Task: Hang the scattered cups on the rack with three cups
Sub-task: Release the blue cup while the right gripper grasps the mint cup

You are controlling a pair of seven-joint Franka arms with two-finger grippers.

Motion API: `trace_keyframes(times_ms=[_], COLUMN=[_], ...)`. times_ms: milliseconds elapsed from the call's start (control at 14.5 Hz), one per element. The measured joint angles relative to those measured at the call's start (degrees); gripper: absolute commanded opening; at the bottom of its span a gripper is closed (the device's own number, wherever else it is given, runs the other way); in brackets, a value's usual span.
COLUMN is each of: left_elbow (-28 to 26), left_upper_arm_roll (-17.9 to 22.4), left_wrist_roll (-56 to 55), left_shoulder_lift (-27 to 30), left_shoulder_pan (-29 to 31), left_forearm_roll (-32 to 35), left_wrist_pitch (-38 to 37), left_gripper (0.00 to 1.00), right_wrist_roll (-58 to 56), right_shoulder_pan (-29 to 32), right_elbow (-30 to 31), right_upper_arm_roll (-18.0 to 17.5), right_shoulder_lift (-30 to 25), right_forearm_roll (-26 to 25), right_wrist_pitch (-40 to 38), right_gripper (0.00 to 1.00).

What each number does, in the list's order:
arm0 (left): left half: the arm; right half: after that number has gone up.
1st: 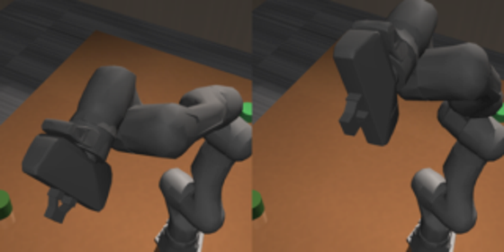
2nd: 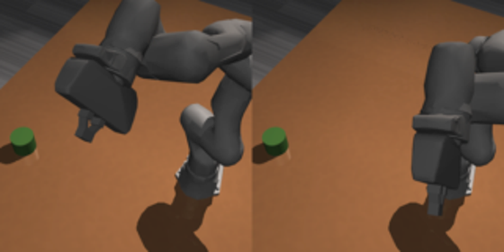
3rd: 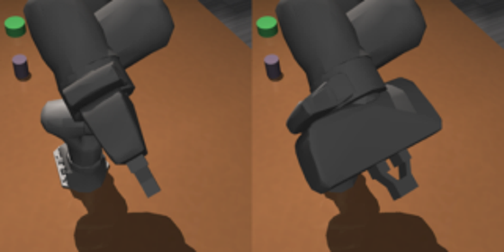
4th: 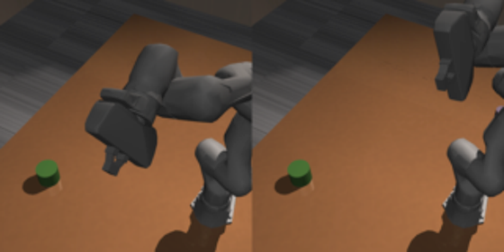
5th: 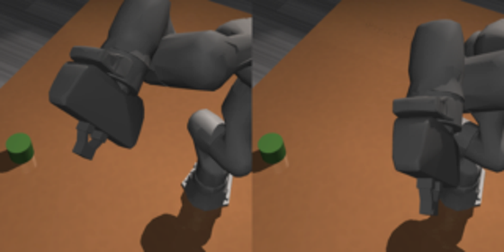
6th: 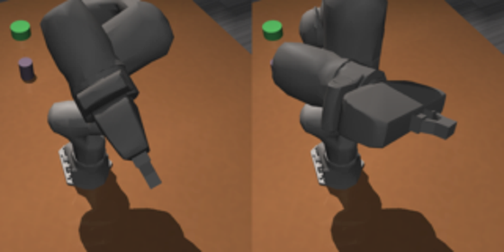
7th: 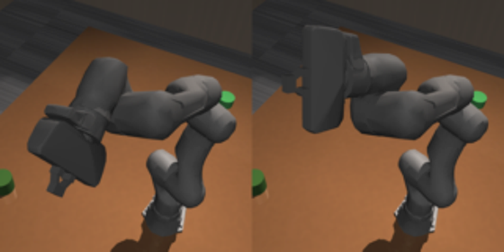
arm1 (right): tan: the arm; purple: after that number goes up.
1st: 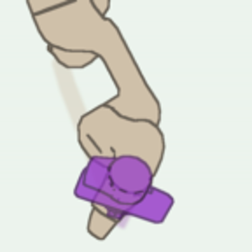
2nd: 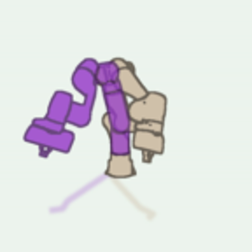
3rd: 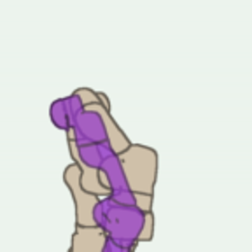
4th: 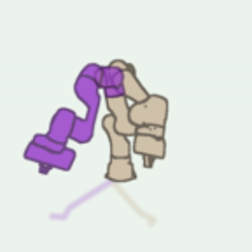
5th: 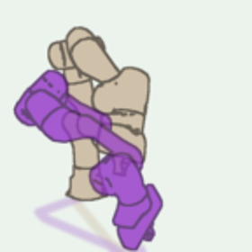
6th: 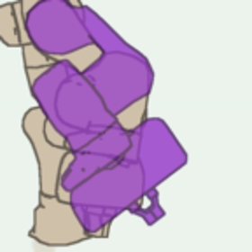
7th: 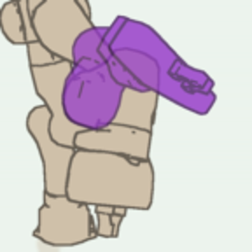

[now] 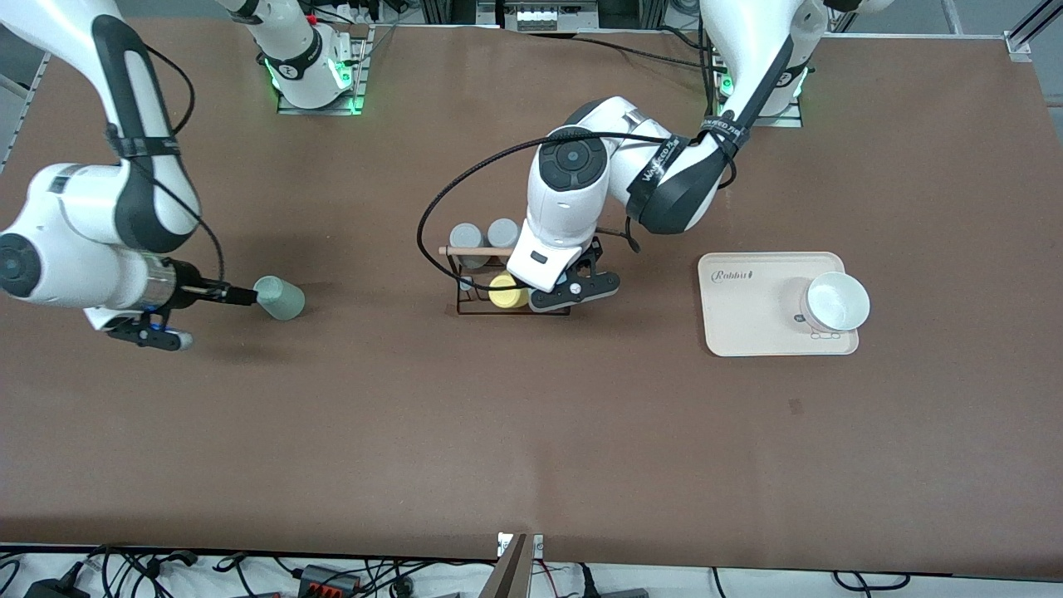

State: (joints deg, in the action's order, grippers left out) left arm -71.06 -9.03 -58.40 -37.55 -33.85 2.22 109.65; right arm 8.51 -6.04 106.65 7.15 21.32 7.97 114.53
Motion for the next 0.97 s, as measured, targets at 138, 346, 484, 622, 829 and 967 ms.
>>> trace_keyframes(times_ms=[138,346,484,622,829,967], left_elbow=[-0.1,-0.8,-1.0,-1.0,-1.1,-1.3], left_upper_arm_roll=[0.0,0.0,0.0,0.0,0.0,0.0], left_wrist_roll=[0.0,0.0,0.0,0.0,0.0,0.0], left_shoulder_lift=[0.0,0.0,-0.2,-0.7,-1.6,-1.9], left_shoulder_pan=[-0.2,-0.2,-0.2,-0.2,-0.4,-0.8], left_forearm_roll=[0.0,0.1,0.1,0.1,0.6,2.7], left_wrist_pitch=[-0.1,-0.1,-0.1,0.3,0.8,0.9], left_gripper=[0.34,0.34,0.34,0.34,0.43,0.94], right_wrist_roll=[1.4,1.7,1.7,1.7,1.7,1.7], right_shoulder_pan=[-1.5,-1.8,-1.8,-1.8,-1.6,-1.6], right_elbow=[4.4,8.7,9.5,10.6,12.5,12.9], right_upper_arm_roll=[0.0,0.0,0.1,0.2,0.2,0.3], right_shoulder_lift=[-0.1,-0.1,-0.1,-0.1,-0.1,-0.1], right_forearm_roll=[0.0,0.0,0.0,0.0,0.0,0.0], right_wrist_pitch=[6.2,10.2,10.8,12.2,14.3,15.3], right_gripper=[1.00,1.00,1.00,1.00,1.00,1.00])
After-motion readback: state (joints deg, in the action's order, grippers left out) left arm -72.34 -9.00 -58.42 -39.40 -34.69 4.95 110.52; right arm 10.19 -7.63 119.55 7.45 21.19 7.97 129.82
